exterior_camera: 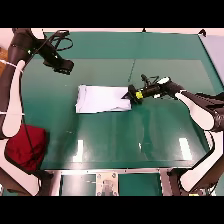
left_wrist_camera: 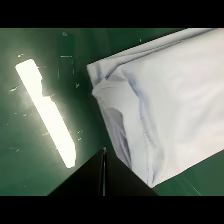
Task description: Fold the shirts.
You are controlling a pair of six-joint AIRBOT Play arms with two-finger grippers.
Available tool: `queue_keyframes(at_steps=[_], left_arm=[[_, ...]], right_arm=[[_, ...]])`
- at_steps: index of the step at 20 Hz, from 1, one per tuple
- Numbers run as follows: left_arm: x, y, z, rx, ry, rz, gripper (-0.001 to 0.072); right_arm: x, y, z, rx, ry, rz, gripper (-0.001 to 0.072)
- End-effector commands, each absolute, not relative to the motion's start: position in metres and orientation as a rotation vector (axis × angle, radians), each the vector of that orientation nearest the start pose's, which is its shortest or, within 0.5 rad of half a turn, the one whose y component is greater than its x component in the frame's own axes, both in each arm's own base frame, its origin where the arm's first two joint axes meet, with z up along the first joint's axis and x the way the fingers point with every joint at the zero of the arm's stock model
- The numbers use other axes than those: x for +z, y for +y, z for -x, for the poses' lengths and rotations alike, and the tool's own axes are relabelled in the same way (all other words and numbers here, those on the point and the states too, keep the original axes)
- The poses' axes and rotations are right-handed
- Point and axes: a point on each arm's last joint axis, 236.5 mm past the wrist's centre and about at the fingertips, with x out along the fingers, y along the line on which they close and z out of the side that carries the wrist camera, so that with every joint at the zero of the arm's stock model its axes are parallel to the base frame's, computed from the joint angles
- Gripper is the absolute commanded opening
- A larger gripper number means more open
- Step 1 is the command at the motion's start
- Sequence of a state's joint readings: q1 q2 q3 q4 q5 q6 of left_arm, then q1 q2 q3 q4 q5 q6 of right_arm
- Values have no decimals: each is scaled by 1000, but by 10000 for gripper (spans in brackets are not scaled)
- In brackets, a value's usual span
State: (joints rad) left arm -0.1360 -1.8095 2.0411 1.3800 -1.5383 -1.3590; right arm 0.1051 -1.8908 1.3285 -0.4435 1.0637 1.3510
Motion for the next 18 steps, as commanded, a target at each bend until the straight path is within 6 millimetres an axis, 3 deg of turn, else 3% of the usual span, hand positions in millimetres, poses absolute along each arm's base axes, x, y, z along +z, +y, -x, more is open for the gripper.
queue_keyframes(at_steps=[1,5,7,10,12,14,18], left_arm=[[62,-112,-491,-410,1276,-138,23],[60,-103,-492,-383,1280,-171,23],[58,-98,-489,-369,1298,-186,23],[57,-97,-485,-371,1315,-187,23],[57,-97,-483,-372,1325,-187,23],[57,-97,-483,-372,1324,-187,23],[57,-97,-483,-372,1323,-186,23]], right_arm=[[-34,251,-473,676,1295,-1029,17],[59,204,-506,710,1071,-999,16],[115,158,-514,694,941,-991,16],[178,63,-511,576,783,-972,16],[204,-11,-496,430,706,-961,16],[217,-84,-472,275,647,-967,16],[213,-212,-403,-18,577,-1021,16]])
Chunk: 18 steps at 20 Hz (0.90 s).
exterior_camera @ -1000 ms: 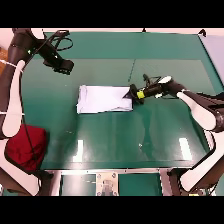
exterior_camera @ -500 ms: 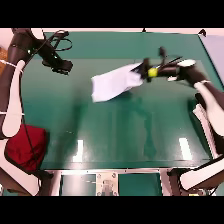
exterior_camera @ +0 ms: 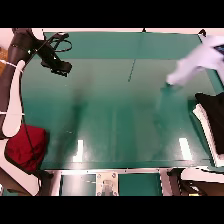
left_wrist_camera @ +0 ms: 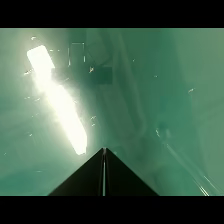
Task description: Fold the shirts.
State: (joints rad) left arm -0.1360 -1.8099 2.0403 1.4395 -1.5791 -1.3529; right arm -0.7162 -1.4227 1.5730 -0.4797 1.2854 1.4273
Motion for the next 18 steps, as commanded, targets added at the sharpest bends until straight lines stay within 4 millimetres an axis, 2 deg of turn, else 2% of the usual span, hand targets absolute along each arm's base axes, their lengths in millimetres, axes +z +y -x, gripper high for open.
queue_keyframes(at_steps=[1,3,4,6,8,10,13,15,16,17,18], left_arm=[[57,-97,-483,-369,1324,-183,23],[57,-98,-483,-372,1326,-176,23],[57,-99,-483,-372,1326,-175,23],[57,-99,-483,-372,1326,-175,23],[57,-99,-482,-373,1326,-175,23],[57,-99,-482,-373,1326,-175,23],[56,-99,-479,-378,1339,-174,23],[55,-99,-475,-381,1359,-176,23],[55,-98,-474,-381,1361,-176,23],[55,-98,-474,-381,1361,-176,23],[55,-98,-475,-381,1360,-176,23]], right_arm=[[206,-237,-382,-88,582,-1030,16],[185,-278,-332,-247,630,-1048,16],[177,-292,-310,-318,656,-1053,16],[168,-314,-267,-470,687,-1051,15],[168,-326,-234,-588,705,-1023,15],[149,-326,-200,-698,821,-1022,15],[92,-315,-150,-867,1040,-1108,16],[53,-299,-120,-943,1182,-1165,17],[36,-290,-97,-1016,1272,-1189,17],[22,-283,-73,-1103,1356,-1199,58],[14,-279,-58,-1158,1407,-1200,227]])
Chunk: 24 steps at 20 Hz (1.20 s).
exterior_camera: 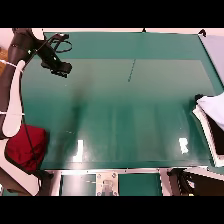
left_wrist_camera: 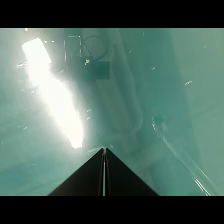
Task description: Fold the shirts.
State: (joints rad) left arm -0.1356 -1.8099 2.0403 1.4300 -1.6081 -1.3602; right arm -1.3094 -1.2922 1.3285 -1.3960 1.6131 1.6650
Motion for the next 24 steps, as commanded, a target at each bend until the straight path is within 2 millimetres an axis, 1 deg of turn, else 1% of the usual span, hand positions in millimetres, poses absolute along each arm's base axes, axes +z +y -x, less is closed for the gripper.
queue_keyframes(at_steps=[1,2,3,4,5,6,7,8,9,10,11,12,13,14,15,16,17,18,20,21,22,23,24], left_arm=[[55,-98,-475,-380,1358,-175,23],[55,-99,-476,-381,1356,-175,23],[55,-99,-475,-381,1356,-175,23],[55,-98,-476,-380,1356,-175,23],[55,-98,-475,-380,1356,-174,23],[55,-98,-475,-379,1360,-174,23],[55,-98,-472,-370,1371,-162,23],[55,-98,-469,-352,1390,-140,22],[58,-97,-466,-337,1397,-121,23],[61,-97,-465,-322,1396,-104,22],[63,-97,-461,-308,1398,-87,22],[65,-95,-451,-297,1410,-75,22],[66,-94,-439,-295,1420,-70,22],[66,-92,-425,-290,1428,-65,22],[65,-90,-408,-286,1437,-60,22],[61,-87,-387,-276,1449,-49,22],[56,-84,-363,-261,1463,-33,22],[51,-81,-340,-249,1471,-19,22],[36,-74,-293,-235,1491,-3,23],[30,-71,-274,-233,1497,-2,22],[25,-69,-257,-232,1503,-2,23],[23,-68,-246,-232,1504,-3,23],[23,-67,-240,-234,1499,-4,23]], right_arm=[[8,-275,-49,-1177,1447,-1195,383],[7,-273,-48,-1175,1458,-1204,422],[8,-271,-53,-1179,1444,-1229,422],[13,-273,-69,-1150,1405,-1240,421],[21,-274,-93,-1090,1353,-1238,409],[32,-275,-124,-1007,1294,-1227,301],[46,-270,-166,-872,1231,-1188,137],[62,-263,-206,-754,1171,-1143,110],[77,-249,-247,-633,1120,-1083,100],[90,-230,-283,-527,1080,-1014,41],[96,-208,-308,-449,1069,-945,38],[98,-183,-326,-372,1083,-854,16],[95,-158,-335,-320,1103,-793,16],[89,-130,-340,-261,1124,-738,15],[81,-102,-339,-207,1149,-700,16],[69,-72,-333,-155,1181,-670,16],[55,-44,-321,-109,1215,-643,16],[39,-15,-305,-60,1254,-613,16],[9,31,-272,20,1309,-571,16],[-1,48,-260,52,1321,-564,16],[-7,61,-253,78,1322,-560,17],[-10,67,-250,96,1313,-541,16],[-11,73,-248,114,1319,-526,17]])
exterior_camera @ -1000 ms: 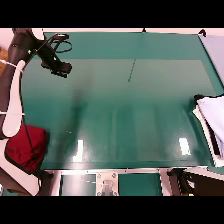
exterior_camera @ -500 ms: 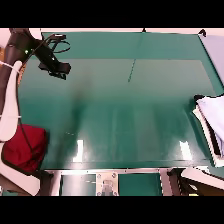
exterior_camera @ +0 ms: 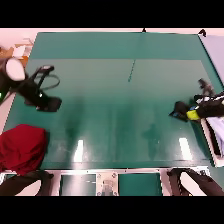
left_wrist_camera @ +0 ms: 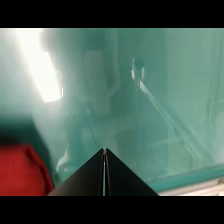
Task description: Fold the shirts.
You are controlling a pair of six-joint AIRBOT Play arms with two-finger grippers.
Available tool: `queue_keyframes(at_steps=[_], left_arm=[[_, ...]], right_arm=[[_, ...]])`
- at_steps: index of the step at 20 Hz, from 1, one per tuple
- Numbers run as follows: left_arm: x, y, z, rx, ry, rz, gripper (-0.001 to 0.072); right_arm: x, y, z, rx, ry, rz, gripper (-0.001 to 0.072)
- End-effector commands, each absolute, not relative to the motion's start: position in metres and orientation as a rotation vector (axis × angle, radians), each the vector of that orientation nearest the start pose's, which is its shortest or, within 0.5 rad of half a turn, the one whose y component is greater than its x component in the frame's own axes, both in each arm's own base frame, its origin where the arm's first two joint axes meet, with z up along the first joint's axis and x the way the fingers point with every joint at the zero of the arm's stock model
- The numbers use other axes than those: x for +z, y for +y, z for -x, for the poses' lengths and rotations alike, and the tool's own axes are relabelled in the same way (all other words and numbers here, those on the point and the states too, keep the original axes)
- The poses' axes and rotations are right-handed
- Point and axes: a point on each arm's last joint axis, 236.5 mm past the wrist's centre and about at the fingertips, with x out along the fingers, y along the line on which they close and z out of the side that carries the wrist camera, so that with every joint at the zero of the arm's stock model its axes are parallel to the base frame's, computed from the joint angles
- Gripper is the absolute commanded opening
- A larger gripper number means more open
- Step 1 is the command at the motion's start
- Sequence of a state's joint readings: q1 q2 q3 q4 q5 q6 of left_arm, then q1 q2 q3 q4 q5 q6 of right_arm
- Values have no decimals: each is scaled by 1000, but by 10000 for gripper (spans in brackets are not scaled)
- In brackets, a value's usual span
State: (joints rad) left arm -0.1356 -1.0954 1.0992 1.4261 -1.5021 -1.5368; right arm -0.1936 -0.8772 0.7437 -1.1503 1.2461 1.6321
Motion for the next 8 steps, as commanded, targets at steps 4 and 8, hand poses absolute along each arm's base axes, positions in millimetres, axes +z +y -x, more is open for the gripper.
queue_keyframes(at_steps=[4,8], left_arm=[[26,-68,-238,-238,1489,1,23],[26,-68,-239,-238,1486,1,23]], right_arm=[[-11,80,-241,139,1345,-509,17],[-11,80,-241,139,1345,-509,17]])
